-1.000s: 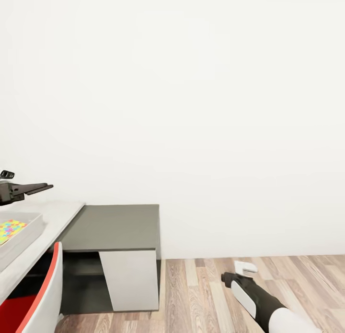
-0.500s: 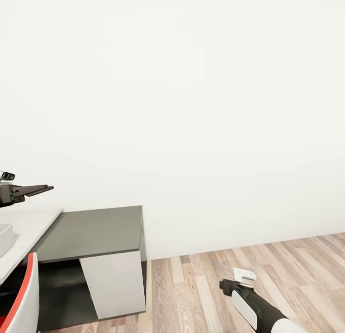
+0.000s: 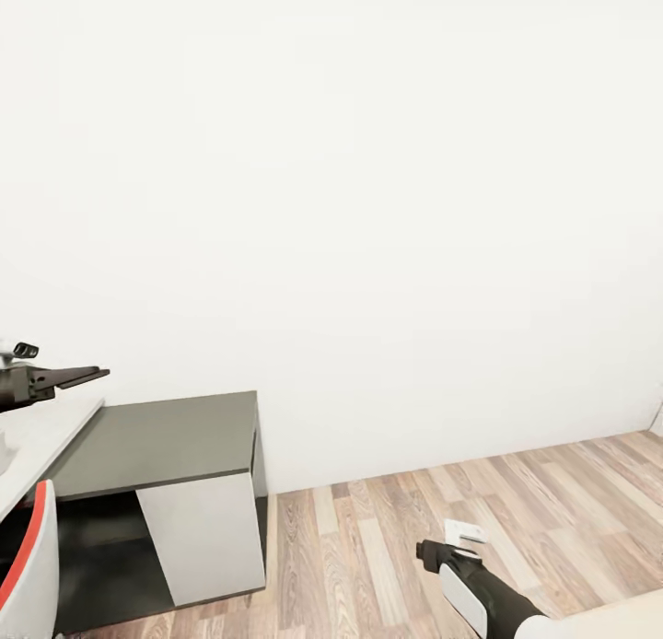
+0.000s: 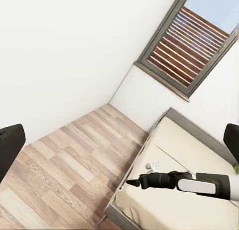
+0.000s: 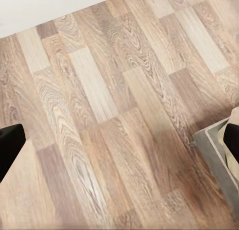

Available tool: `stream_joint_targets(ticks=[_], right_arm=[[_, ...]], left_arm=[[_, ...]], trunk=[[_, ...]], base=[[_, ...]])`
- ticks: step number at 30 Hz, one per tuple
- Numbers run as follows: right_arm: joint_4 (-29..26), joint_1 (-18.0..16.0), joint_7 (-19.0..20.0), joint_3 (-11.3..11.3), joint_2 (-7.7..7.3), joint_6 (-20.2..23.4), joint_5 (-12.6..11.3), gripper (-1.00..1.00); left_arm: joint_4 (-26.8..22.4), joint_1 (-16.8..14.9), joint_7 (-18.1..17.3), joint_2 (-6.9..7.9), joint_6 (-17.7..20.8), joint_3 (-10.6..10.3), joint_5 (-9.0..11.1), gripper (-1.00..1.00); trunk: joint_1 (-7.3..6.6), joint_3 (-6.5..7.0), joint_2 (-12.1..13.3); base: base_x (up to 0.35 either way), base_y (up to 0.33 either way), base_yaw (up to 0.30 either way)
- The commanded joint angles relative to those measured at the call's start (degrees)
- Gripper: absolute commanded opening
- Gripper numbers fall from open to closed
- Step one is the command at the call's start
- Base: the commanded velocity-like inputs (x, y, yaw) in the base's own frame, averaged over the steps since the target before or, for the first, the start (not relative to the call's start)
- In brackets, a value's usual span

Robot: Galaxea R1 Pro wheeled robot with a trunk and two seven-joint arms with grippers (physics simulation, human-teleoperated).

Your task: Put all the toys in the child's room - the three board games (two on the bed and one on the table), the two jigsaw puzzles on the table, and the tennis ball on the table - inside the toy box on the table in the child's room.

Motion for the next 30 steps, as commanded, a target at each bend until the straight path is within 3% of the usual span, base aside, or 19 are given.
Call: stream_joint_targets(ticks=[1,13,30], right_arm=[[-0.13,-0.04,-0.44,0.47,0.18,0.26,-0.29,1.0],[0.0,-0.01,-0.44,0.46,1.25,0.13,-0.12,1.0],[2.15,-0.02,-0.36,0.61,1.38,-0.08,0.29,1.0]], left_arm=[[0.0,0.23,-0.22,-0.22,0.61,-0.02,-0.02,1.0],[-0.07,3.86,-0.22,-2.66,0.52,-0.02,-0.09,1.0],[-0.02,4.54,-0.22,-4.29,0.46,-0.02,-0.53,1.0]], trunk=[[0.02,-0.03,-0.05],[0.02,-0.23,-0.05],[0.02,-1.66,-0.05]], base=[[-0.068,-0.06,-0.007],[-0.116,-0.146,-0.002],[-0.062,-0.142,0.0]])
